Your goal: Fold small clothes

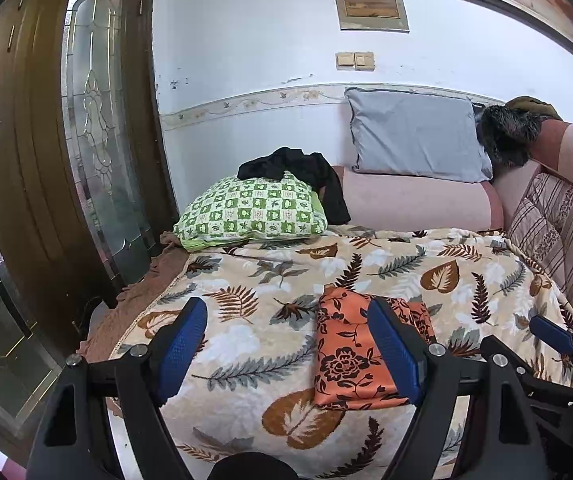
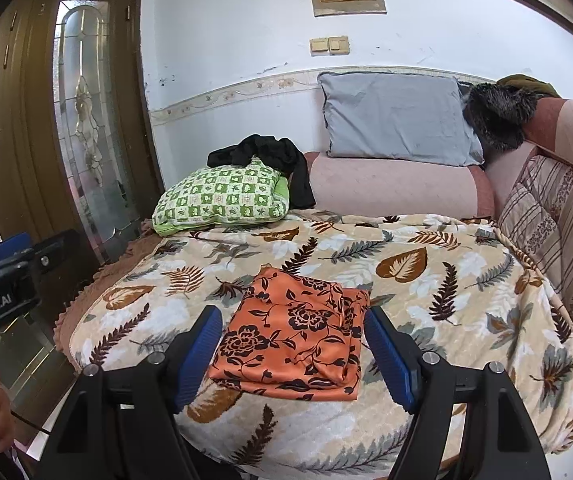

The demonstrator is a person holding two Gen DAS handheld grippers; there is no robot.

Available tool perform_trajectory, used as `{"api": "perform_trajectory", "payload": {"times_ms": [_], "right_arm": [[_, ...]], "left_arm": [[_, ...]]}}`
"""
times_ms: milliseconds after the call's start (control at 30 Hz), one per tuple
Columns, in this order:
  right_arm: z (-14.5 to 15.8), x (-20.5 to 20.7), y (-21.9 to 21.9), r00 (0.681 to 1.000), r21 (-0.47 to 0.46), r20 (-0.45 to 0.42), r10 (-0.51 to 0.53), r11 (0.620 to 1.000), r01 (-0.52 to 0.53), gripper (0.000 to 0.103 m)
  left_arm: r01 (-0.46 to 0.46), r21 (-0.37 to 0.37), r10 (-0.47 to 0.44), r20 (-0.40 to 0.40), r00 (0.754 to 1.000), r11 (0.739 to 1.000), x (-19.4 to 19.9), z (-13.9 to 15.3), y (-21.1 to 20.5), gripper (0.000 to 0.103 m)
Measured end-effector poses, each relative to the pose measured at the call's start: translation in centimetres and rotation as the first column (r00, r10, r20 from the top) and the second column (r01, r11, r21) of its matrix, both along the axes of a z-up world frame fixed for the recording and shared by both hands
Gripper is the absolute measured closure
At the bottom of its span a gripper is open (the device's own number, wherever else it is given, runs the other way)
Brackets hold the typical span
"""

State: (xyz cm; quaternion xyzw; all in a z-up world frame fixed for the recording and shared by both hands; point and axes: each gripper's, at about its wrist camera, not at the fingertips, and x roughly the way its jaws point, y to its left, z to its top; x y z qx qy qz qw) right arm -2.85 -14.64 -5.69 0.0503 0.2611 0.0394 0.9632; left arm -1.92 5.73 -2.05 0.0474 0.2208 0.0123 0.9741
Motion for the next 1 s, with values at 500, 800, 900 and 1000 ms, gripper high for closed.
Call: {"api": "perform_trajectory", "payload": {"times_ms": [500, 800, 900, 1000], "right_arm": [[-0.7, 2.0, -0.4, 1.0, -0.011, -0.021, -0.019, 1.0, 0.019, 0.026], [-1.0, 2.7, 0.1, 0.999, -0.026, -0.038, -0.028, 0.999, 0.027, 0.026], [-1.2, 3.0, 0.6, 0.999, -0.034, -0.043, -0.026, 0.999, 0.025, 0.026], [-1.4, 3.3, 1.1, 0.999, -0.037, -0.047, -0.023, 0.999, 0.021, 0.026]], "left_arm": [[0.042, -0.004, -0.042, -0.014, 0.999, 0.999, 2.3, -0.1, -0.6, 0.02], [0.052, -0.008, -0.052, -0.025, 0.998, 0.999, 3.1, -0.4, -0.4, 0.02], [0.045, -0.014, -0.046, -0.03, 0.998, 0.999, 3.4, -0.6, 0.1, 0.02], [0.039, -0.017, -0.04, -0.034, 0.999, 0.999, 3.7, -0.7, 0.5, 0.02]]}}
